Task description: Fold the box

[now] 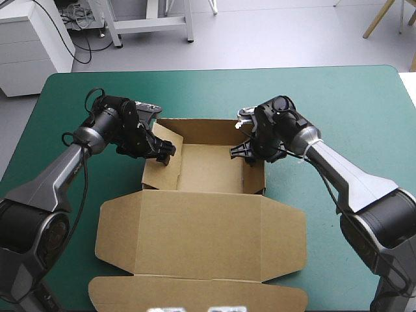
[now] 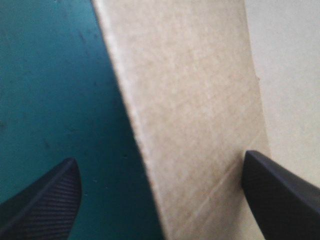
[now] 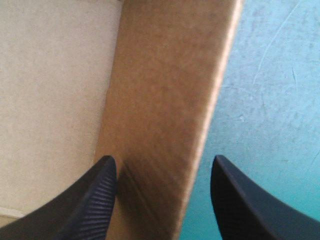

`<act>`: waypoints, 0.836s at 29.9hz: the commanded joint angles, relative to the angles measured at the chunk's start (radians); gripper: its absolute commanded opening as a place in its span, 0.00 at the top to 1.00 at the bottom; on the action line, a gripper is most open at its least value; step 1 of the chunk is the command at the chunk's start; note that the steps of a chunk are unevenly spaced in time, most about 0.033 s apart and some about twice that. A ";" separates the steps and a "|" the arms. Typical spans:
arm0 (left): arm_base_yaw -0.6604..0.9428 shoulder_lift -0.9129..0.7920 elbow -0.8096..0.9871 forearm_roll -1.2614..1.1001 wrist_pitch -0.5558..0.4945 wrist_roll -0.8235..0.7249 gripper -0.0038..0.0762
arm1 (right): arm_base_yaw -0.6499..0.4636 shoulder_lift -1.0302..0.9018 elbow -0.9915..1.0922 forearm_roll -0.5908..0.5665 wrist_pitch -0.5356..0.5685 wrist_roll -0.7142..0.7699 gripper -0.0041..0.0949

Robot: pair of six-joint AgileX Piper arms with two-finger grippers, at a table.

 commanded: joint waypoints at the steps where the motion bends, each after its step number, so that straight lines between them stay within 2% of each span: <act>1: -0.002 -0.047 -0.061 -0.001 -0.011 -0.001 0.18 | -0.001 -0.051 -0.057 -0.013 0.017 -0.009 0.43; 17: -0.002 -0.047 -0.365 0.012 0.173 -0.001 0.27 | -0.001 -0.110 -0.243 -0.055 0.035 -0.064 0.43; 25: -0.002 -0.047 -0.539 -0.032 0.173 -0.001 0.36 | -0.001 -0.168 -0.243 -0.057 0.035 -0.081 0.43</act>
